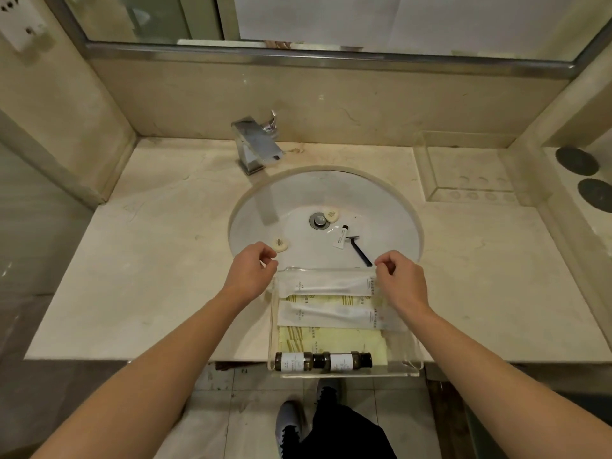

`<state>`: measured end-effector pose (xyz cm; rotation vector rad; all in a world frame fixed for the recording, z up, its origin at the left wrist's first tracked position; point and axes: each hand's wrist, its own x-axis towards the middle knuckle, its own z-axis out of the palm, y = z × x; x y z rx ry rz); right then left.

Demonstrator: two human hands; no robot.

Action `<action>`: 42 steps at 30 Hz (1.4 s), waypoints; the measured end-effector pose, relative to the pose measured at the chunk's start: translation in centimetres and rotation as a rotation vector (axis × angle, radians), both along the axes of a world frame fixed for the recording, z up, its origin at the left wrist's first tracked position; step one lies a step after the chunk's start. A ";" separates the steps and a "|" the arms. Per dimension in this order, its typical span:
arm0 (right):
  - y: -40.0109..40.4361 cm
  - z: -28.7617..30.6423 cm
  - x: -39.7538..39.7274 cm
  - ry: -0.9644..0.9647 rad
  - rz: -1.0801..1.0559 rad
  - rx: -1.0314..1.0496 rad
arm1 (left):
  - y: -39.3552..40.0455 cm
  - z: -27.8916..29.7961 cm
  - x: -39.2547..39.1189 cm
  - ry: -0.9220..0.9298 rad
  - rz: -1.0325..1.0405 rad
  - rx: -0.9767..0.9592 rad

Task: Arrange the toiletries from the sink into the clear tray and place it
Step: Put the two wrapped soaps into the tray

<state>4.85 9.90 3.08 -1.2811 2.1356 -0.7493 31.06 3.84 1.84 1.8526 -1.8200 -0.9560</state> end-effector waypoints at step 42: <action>-23.8 -16.1 0.8 0.617 0.672 0.364 | -14.4 -13.3 -4.4 -0.399 -0.132 0.335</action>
